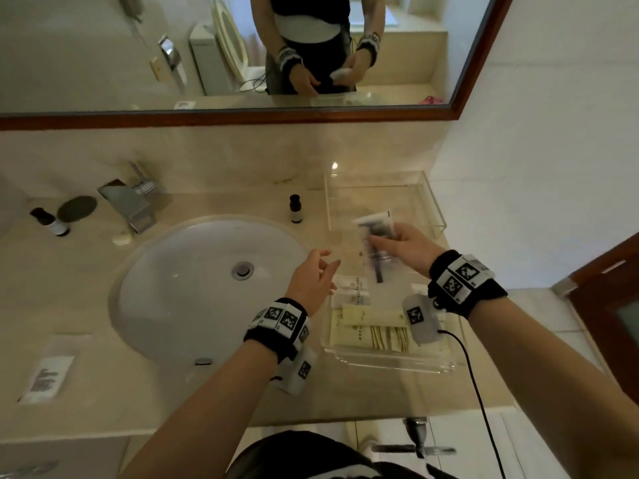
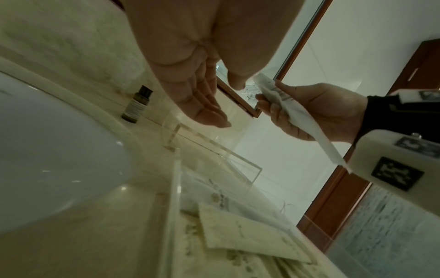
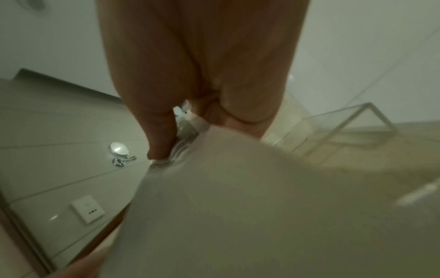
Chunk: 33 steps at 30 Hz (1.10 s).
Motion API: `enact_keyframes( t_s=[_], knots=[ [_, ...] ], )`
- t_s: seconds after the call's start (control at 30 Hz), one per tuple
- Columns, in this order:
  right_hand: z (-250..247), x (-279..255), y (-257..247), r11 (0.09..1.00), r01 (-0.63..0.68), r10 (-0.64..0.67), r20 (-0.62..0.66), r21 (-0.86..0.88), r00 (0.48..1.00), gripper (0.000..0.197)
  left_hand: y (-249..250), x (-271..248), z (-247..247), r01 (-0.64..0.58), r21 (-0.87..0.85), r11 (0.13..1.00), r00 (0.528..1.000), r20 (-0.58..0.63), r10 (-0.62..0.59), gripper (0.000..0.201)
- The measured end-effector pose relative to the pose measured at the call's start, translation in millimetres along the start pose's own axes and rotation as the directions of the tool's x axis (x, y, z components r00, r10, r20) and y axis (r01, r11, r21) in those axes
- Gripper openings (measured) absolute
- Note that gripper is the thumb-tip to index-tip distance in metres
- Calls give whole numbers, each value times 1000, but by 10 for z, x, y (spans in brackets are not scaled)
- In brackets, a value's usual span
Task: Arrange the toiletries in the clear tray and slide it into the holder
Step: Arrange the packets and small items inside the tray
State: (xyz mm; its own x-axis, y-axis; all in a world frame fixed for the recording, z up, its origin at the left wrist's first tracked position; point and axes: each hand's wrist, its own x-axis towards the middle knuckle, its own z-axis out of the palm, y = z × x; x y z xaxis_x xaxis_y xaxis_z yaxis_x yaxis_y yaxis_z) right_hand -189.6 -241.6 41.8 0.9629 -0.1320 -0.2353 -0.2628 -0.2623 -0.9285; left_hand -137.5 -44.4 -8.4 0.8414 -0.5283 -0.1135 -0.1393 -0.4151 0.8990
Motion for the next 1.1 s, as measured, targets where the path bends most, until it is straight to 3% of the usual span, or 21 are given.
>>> enact_keyframes(
  t_s=[0.1, 0.23, 0.37, 0.43, 0.53, 0.6, 0.7, 0.97, 1.1],
  knots=[
    [92, -123, 85, 996, -46, 45, 16, 70, 999, 17, 87, 32, 53, -10, -126, 992, 999, 30, 14, 45],
    [239, -187, 294, 991, -88, 103, 155, -103, 983, 24, 132, 90, 158, 28, -199, 980, 993, 119, -4, 40],
    [321, -275, 346, 961, -89, 136, 167, -261, 976, 15, 93, 105, 192, 38, -143, 989, 964, 265, 1, 28],
    [304, -319, 377, 949, -161, 215, 184, -270, 959, 16, 51, 90, 193, 26, -89, 996, 948, 318, 3, 24],
    [225, -400, 493, 917, -256, 331, 225, -307, 916, 22, -29, 91, 154, 69, -43, 997, 950, 308, -52, 16],
    [163, -459, 579, 912, -261, 337, 213, -317, 917, 10, -80, 83, 118, 99, -40, 994, 945, 316, -81, 5],
    [97, -509, 654, 910, -285, 340, 149, -301, 929, 12, -129, 49, 94, 130, -46, 991, 939, 327, -108, 14],
    [50, -581, 681, 917, -364, 385, 123, -163, 915, 10, -137, -12, 77, 162, -63, 985, 949, 283, -138, 24],
    [-25, -598, 708, 917, -315, 351, 121, -244, 929, 9, -164, -60, 55, 162, -122, 979, 954, 271, -124, 23]
  ],
)
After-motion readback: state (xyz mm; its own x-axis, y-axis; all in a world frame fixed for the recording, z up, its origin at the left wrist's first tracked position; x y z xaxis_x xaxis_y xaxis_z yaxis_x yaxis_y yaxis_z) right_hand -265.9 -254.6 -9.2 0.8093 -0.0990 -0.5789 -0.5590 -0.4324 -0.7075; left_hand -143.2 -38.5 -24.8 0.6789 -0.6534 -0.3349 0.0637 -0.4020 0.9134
